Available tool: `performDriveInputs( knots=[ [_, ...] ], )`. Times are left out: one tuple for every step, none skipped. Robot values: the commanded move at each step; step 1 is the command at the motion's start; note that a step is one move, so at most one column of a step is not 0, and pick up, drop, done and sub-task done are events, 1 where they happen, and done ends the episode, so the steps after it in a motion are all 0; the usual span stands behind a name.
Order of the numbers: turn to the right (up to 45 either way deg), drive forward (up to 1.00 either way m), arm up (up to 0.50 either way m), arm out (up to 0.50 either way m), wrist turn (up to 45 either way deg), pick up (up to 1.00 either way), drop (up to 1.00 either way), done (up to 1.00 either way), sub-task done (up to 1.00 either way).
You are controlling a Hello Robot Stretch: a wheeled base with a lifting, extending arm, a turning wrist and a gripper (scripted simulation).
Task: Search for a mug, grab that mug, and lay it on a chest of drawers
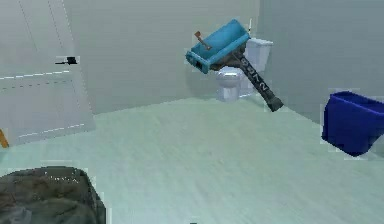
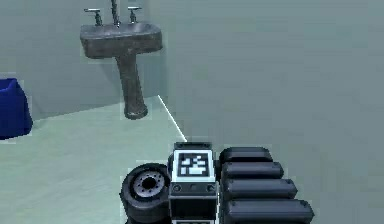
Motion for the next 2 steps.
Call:
performDriveInputs(
  knots=[
    [30.0,0.00,0.00,0.00,0.0,0.00,0.00,0.00,0.00],
    [-39.0,0.00,0.00,0.00,0.0,0.00,0.00,0.00,0.00]
  ],
)
